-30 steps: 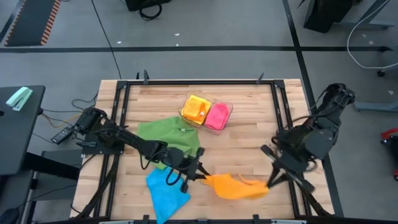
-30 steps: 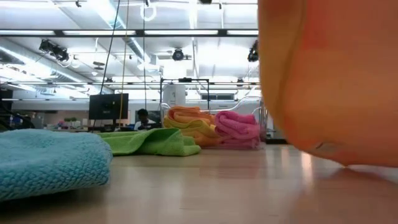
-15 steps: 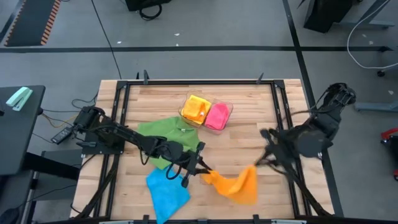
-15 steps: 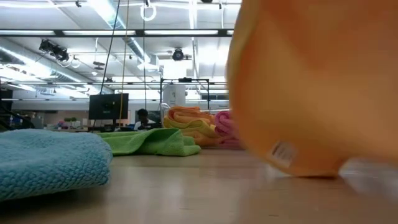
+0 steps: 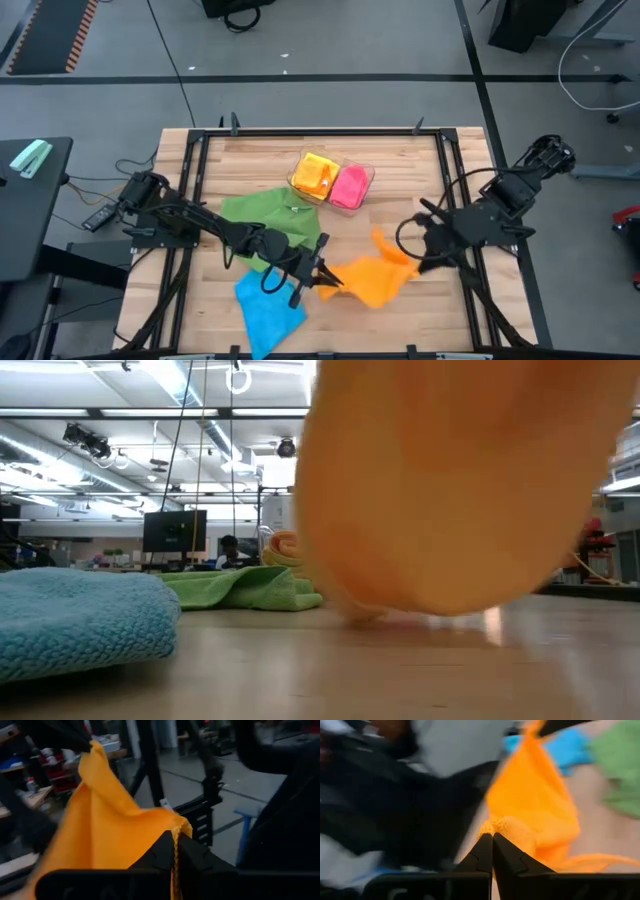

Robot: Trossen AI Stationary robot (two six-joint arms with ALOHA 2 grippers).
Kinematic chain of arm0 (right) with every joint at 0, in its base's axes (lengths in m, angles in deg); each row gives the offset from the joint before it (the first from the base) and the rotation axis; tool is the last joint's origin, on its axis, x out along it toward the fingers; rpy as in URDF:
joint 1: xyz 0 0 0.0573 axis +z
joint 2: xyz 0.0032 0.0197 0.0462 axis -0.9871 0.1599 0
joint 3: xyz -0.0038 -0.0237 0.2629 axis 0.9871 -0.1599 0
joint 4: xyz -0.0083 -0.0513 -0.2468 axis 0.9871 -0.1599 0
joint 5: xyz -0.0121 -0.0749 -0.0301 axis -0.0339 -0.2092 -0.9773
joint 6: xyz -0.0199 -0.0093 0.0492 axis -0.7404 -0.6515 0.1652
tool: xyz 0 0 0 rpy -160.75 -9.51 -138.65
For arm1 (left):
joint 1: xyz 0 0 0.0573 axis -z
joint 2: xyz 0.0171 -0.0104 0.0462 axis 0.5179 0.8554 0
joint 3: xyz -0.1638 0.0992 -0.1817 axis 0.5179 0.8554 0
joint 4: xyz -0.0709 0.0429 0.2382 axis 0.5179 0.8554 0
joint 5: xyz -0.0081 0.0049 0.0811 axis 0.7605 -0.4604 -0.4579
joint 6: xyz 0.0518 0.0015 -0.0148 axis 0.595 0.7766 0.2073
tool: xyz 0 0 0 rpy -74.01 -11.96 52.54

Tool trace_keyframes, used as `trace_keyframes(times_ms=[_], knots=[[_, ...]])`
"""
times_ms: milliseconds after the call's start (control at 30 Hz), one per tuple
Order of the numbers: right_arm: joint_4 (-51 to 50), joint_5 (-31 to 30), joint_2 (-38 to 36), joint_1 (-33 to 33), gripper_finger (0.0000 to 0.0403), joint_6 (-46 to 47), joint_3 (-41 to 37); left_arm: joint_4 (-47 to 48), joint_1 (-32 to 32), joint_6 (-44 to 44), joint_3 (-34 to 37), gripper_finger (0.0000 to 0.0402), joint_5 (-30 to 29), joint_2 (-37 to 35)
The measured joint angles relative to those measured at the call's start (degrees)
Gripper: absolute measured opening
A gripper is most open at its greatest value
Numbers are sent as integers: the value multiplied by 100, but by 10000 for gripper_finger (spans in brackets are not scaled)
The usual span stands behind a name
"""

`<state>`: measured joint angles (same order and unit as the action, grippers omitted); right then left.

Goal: Fold microfiber towels
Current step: Fold the orange microfiber cloth

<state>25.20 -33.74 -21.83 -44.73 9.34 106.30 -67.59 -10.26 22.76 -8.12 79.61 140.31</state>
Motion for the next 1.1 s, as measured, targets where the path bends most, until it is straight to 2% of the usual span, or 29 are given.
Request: trace_keyframes(times_ms=[100, 200, 333, 433, 600, 667, 800, 933, 1100], knots=[[484, 875, 0, 204, 10, 203, 0, -381, 55, 14, -2, 33, 431, 65], [1117, 1763, 0, 461, 10, -449, 0, -723, 157, 30, 0, 33, 704, 78], [1383, 1695, -4, 610, 10, -889, 0, -1053, 251, 32, -2, 24, 747, 74], [869, 944, -4, 471, 10, -1103, 0, -848, 246, 29, -2, 16, 741, 72], [-706, -1459, 74, 34, 10, -476, 0, 467, 13, -294, -2, 16, 724, 72], [-1123, -2065, 139, -165, 10, -155, 0, 983, -137, -456, -2, 21, 706, 72], [-1496, -2221, 352, -556, 10, 192, -2, 1709, -472, -866, -2, 21, 704, 72], [-1671, -2286, 725, -839, 10, 163, -2, 2150, -752, -1449, 2, 11, 704, 72], [-2057, -2602, 1321, -1106, 10, -36, -7, 2602, -909, -1644, 2, 13, 687, 72]])
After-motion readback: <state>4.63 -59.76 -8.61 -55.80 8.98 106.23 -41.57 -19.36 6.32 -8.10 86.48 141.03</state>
